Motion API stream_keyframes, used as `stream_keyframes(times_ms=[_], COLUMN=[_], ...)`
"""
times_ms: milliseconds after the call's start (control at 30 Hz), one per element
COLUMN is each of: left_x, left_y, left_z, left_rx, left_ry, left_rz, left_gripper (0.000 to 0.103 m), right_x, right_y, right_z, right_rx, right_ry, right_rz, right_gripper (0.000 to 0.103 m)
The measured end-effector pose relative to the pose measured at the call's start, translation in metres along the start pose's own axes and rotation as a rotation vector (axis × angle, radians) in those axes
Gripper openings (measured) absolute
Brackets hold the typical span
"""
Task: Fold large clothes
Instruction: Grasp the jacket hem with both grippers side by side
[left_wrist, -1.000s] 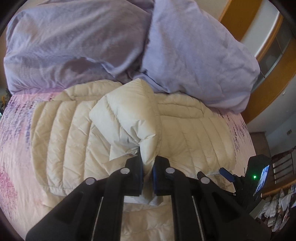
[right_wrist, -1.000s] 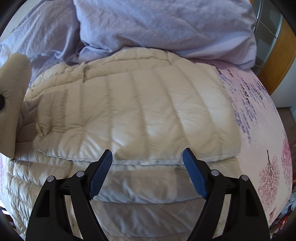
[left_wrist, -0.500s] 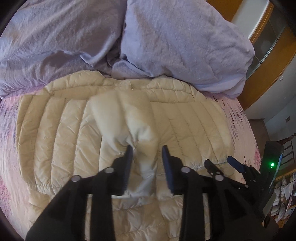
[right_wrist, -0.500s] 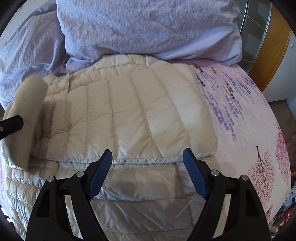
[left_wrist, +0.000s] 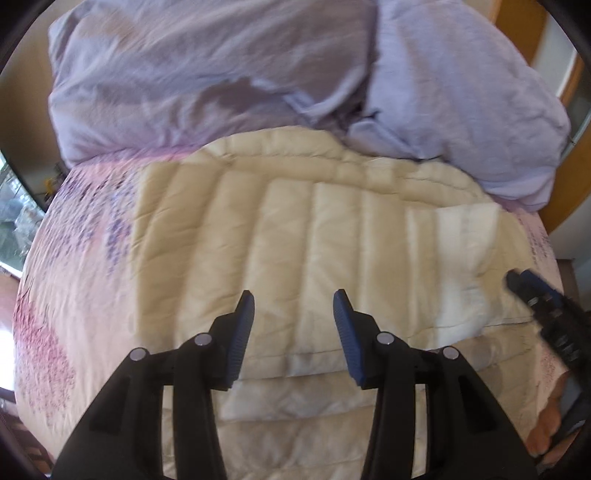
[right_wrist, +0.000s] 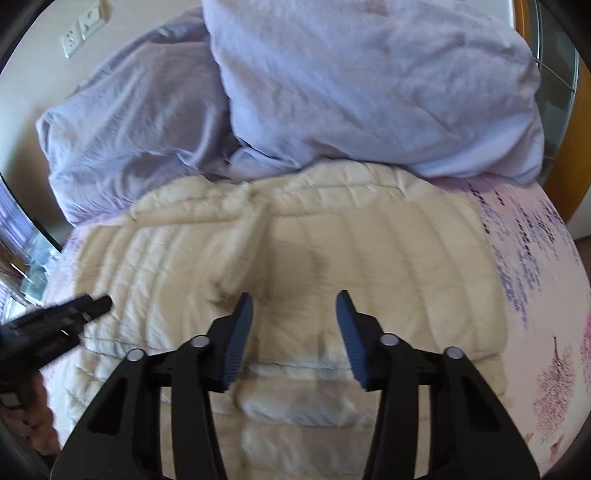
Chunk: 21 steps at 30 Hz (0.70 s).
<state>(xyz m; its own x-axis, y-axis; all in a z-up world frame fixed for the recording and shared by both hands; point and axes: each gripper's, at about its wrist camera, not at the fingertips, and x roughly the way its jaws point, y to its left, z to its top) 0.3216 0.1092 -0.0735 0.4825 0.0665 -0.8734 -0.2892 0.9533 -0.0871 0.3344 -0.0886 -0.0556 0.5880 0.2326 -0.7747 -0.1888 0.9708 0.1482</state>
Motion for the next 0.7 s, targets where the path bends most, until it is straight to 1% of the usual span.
stream_keyframes(times_ms=[33,167,267,333,400,700], left_x=[0.0,0.006,0.012,0.015,0.017,0.025], left_y=[0.004,0.02,0.026,0.025,0.024,0.014], left_z=[-0.001,-0.003,-0.005,-0.006,-0.006,-0.004], left_rx=[-0.006,-0.031,-0.046,-0.045,-0.042,-0.015], left_ry=[0.002,0.019,0.037,0.045,0.05,0.063], left_rz=[0.006,0.031,0.033,0.033,0.031,0.028], left_gripper=[0.045,0.046,0.046,0.046,0.046,0.048], right_x=[-0.001,-0.001,0.006,0.016,0.024,0.042], right_y=[0.002,0.012,0.019,0.022,0.022,0.015], right_z=[0.002,0.009,0.008,0.004,-0.001,-0.016], right_rx=[-0.001,-0.019,-0.034,-0.033,-0.029,-0.02], right_ry=[-0.006,-0.019,0.004,0.039,0.064,0.107], right_rz=[0.007,0.03,0.053,0.062,0.057,0.025], right_gripper=[0.042,0.036,0.032,0.028,0.026,0.019])
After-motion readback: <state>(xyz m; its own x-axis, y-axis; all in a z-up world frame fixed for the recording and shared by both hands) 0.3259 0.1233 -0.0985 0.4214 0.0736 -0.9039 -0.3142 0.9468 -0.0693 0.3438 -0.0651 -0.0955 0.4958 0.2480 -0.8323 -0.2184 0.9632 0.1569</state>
